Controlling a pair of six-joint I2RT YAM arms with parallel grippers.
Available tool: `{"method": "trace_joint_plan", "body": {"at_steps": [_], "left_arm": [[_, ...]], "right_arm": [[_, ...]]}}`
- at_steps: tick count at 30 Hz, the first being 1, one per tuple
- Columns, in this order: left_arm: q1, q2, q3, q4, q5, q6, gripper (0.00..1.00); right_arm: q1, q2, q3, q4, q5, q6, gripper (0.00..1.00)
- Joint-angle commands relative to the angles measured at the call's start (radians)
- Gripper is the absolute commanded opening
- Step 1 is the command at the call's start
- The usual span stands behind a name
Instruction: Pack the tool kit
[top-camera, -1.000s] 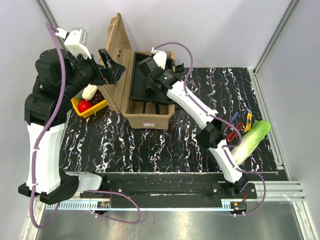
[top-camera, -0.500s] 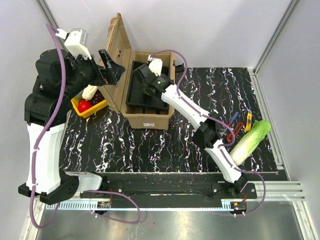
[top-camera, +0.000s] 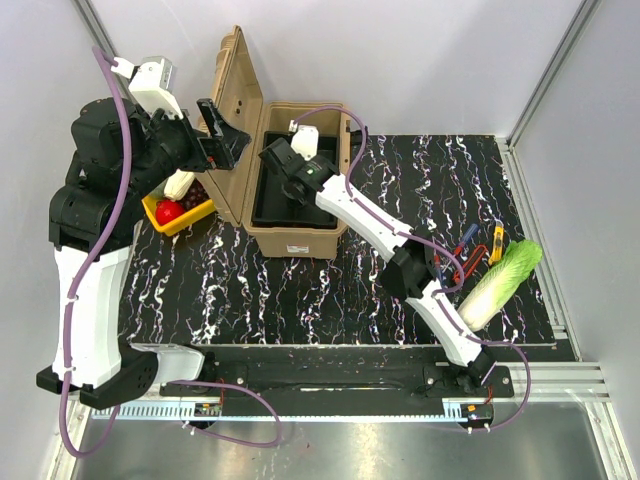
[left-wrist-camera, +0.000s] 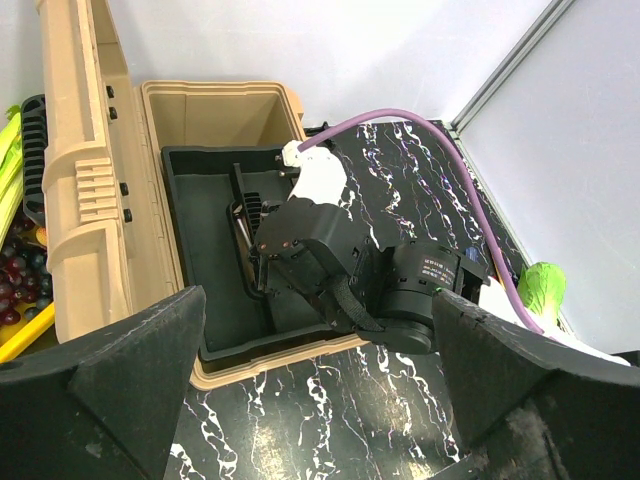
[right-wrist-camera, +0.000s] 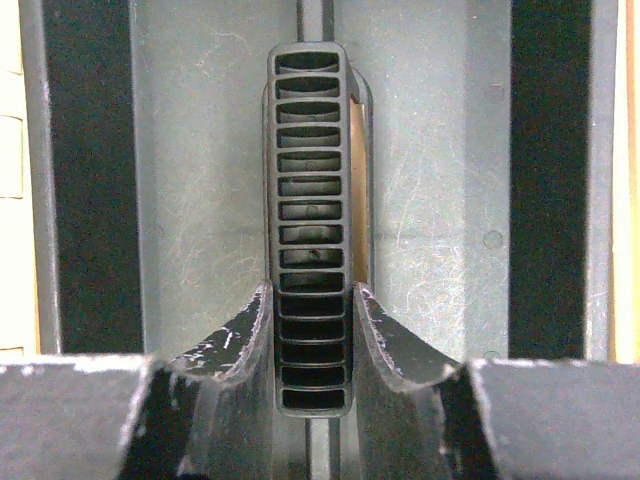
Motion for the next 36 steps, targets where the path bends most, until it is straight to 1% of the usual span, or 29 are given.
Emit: {"method": "trace_joint_plan", "body": {"at_steps": [1,8,16,17,22,25,28,34,36], "left_arm": [[-0.002,-0.015,0.0,0.028,-0.02,0.014,0.99],[-0.003,-0.016,0.0,0.029,-0.018,0.014,0.99],[-0.003,-0.026,-0.005,0.028,-0.029,0.018,0.99],[-0.003,-0.027,-0.005,0.029,-0.032,0.018,0.99],[-0.003,-0.03,-0.009,0.028,-0.035,0.021,0.99],[-0.003,-0.032,-0.016,0.028,-0.037,0.021,0.99],[-0.003,-0.035,-0.016,0.029,-0.04,0.023,0.99],[-0.003,-0.033,-0.014,0.028,-0.046,0.026,0.99],[-0.002,-0.035,-0.013,0.029,-0.044,0.026,0.99]], "right_arm": [[0.003,0.002,0.042,-0.054,0.052,0.041,0.0],[0.005,0.029,0.009,-0.064,0.036,0.067,0.0],[0.003,0.055,0.012,-0.057,0.012,0.067,0.0],[0.002,0.057,0.014,-0.058,0.006,0.067,0.02],[0.002,0.055,0.014,-0.054,0.007,0.058,0.39],[-0.003,0.046,0.012,-0.035,0.024,0.033,0.52],[-0.009,0.032,0.008,-0.018,0.032,0.007,0.61],[-0.011,-0.009,-0.001,0.041,0.055,-0.049,0.64],[-0.011,-0.026,-0.001,0.063,0.05,-0.074,0.68]]}}
